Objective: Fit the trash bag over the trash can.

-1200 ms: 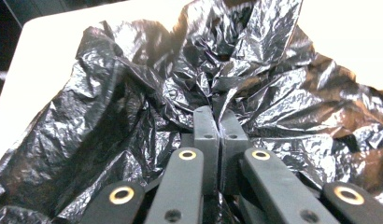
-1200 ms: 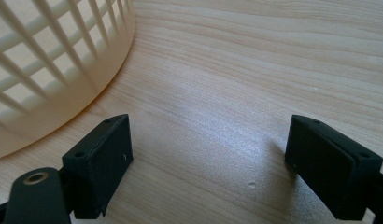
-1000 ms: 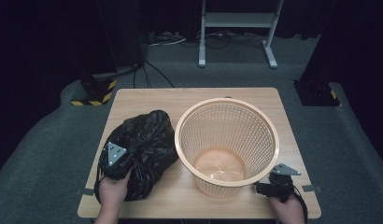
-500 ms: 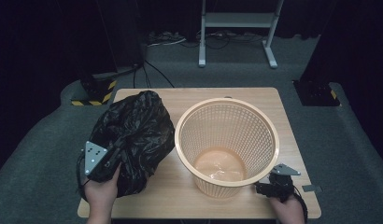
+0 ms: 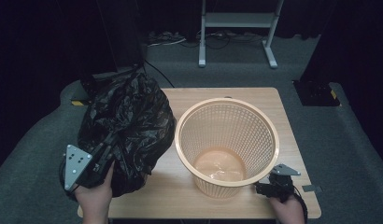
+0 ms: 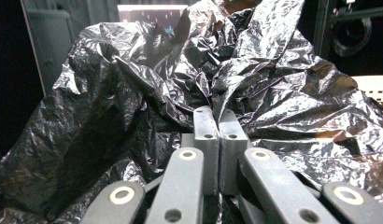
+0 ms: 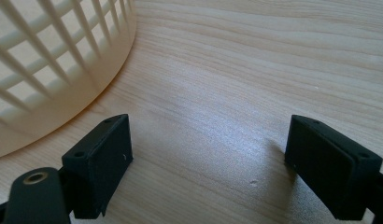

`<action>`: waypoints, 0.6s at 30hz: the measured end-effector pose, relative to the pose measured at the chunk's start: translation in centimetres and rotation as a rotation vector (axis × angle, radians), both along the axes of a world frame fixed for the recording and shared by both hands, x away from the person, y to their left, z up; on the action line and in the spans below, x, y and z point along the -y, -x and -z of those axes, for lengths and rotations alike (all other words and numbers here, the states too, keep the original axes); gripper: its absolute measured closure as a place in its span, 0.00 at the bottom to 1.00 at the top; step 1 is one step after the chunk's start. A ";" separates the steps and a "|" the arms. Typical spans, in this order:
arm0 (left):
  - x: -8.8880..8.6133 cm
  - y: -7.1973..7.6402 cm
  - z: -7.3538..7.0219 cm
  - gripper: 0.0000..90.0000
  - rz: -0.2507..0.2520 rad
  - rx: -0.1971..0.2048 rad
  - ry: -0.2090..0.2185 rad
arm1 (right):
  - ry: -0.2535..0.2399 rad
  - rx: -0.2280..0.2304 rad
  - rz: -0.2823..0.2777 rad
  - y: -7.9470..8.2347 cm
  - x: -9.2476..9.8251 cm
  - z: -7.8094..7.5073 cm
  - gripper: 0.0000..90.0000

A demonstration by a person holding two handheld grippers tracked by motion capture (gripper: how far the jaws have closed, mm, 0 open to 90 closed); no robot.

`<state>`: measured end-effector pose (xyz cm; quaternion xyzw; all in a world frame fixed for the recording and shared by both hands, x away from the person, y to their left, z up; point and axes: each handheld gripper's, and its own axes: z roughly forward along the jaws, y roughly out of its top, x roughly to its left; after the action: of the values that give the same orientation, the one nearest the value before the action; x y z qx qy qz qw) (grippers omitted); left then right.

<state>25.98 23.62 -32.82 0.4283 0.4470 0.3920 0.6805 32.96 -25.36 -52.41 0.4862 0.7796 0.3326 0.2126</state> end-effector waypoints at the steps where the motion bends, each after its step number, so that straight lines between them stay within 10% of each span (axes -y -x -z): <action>1: 0.0 0.2 -0.3 0.98 0.003 0.010 0.005 | 0.000 0.000 0.000 0.0 0.0 0.0 0.16; 18: 3.0 3.1 -3.9 0.98 0.064 0.240 0.117 | -0.001 -0.001 0.000 0.0 0.0 0.0 0.16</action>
<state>22.90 20.64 -28.93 0.3519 0.3704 0.3919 0.7651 32.92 -25.34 -52.42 0.4864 0.7795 0.3330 0.2120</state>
